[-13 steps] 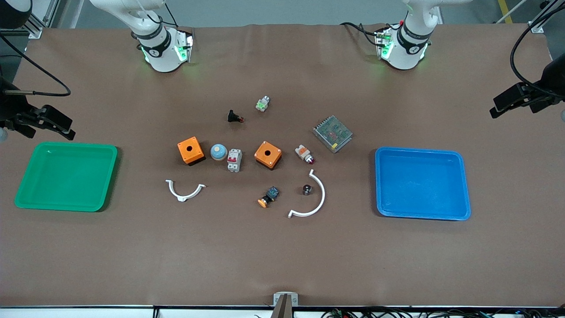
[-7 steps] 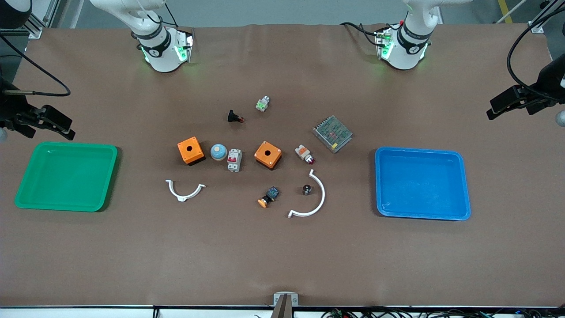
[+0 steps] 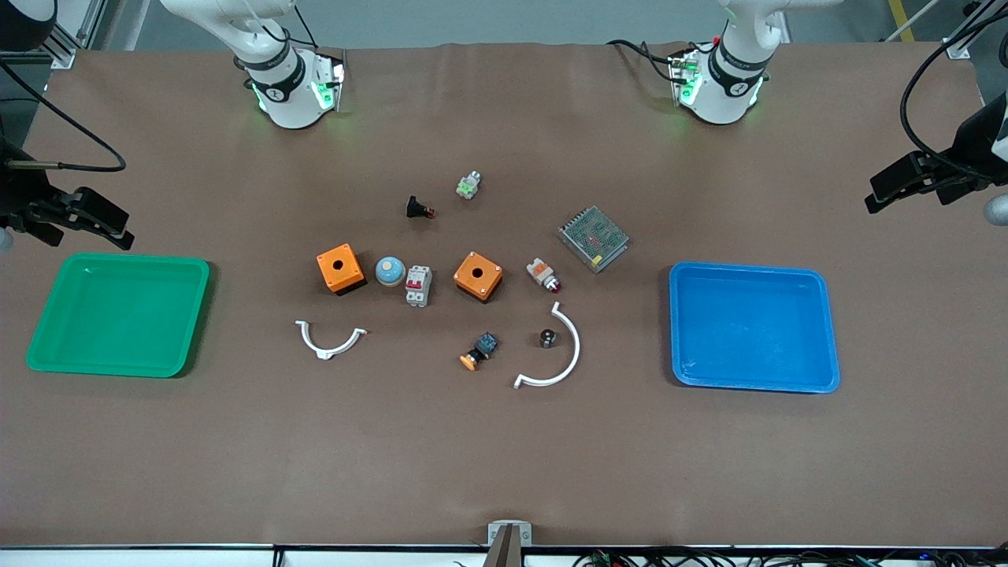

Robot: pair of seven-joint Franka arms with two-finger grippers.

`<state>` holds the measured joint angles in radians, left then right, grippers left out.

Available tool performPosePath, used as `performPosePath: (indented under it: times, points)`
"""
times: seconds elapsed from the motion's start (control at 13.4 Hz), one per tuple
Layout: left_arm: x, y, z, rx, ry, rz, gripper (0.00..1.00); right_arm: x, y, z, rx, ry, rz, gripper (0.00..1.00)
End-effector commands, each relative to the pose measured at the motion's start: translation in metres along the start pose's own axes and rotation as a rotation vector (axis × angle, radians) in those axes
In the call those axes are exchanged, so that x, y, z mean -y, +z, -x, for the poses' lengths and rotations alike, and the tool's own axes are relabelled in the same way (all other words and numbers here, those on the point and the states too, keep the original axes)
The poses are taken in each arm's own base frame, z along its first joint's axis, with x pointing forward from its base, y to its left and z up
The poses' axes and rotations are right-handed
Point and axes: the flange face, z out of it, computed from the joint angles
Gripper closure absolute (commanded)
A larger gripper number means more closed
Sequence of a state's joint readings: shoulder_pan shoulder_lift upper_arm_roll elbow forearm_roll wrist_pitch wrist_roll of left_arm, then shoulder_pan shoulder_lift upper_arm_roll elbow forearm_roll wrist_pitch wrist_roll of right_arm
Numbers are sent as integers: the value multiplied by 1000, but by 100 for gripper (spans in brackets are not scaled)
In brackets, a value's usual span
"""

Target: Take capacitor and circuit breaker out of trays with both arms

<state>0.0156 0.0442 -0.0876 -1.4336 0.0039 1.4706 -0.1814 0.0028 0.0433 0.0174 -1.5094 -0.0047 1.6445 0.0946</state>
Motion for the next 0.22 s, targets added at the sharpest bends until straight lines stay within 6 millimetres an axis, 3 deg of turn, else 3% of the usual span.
performPosePath:
  times: [0.0, 0.15]
  points:
    - [-10, -6, 7, -13, 36, -52, 0, 0, -4, -3, 0, 0, 12, 0]
    - [-13, -6, 10, -1, 44, -70, 0, 0, -4, -3, 0, 0, 12, 0]
